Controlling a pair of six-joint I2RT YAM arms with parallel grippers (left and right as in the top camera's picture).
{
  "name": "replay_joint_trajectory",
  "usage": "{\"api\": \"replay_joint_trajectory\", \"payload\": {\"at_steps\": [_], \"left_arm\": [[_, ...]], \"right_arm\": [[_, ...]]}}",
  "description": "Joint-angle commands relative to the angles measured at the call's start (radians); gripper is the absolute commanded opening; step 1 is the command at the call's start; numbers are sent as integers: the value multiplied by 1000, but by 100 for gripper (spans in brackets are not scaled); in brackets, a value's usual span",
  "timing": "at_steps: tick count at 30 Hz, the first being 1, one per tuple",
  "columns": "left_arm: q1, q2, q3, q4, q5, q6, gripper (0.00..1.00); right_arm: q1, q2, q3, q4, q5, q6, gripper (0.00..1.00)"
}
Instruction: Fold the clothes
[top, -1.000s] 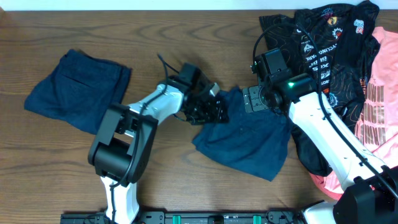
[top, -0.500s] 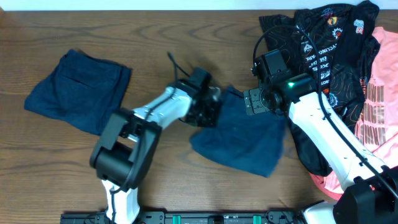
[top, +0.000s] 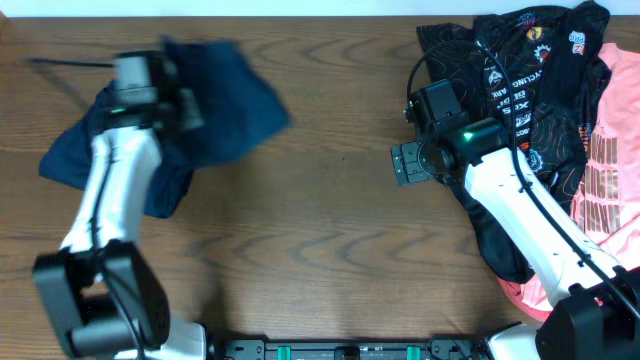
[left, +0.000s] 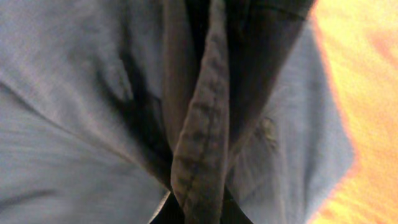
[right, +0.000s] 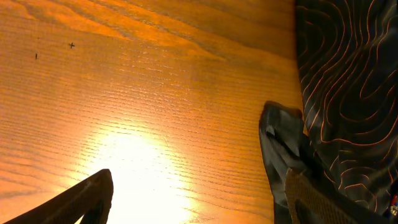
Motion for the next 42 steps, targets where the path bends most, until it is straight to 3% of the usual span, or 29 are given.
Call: {"api": "replay_joint_trajectory", "payload": {"at_steps": [1, 8, 14, 17, 20, 22, 23, 25, 29, 32, 35, 37, 42], "left_arm": [[119, -46, 26, 10, -34, 28, 6], [307, -1, 23, -2, -34, 19, 6], [392, 23, 23, -28, -34, -64, 6], [410, 21, 23, -43, -25, -113, 17], [409, 20, 23, -110, -23, -146, 62], [409, 20, 23, -179, -23, -171, 85], [409, 20, 23, -212, -23, -197, 95], [409, 18, 23, -262, -2, -250, 100], [392, 17, 23, -306, 182, -254, 94], [345, 18, 23, -349, 229, -254, 69], [277, 18, 19, -384, 228, -219, 28], [233, 18, 11, -404, 228, -218, 14], [124, 35, -47, -370, 169, -193, 12]], "right_arm": [[-8, -9, 14, 0, 0, 4, 87], [-8, -9, 14, 10, 0, 4, 87], [-8, -9, 14, 10, 0, 4, 87], [-9, -9, 14, 10, 0, 4, 88], [-16, -9, 14, 9, 0, 4, 88], [-21, -9, 14, 8, 0, 4, 88], [-24, -9, 14, 7, 0, 4, 88], [-30, -9, 14, 5, 0, 4, 88], [-35, -9, 14, 3, 0, 4, 88], [-34, -9, 14, 3, -1, 4, 88], [-34, -9, 14, 1, -1, 7, 88], [-35, -9, 14, -2, -1, 12, 88], [-34, -9, 14, -10, -1, 12, 88]]}}
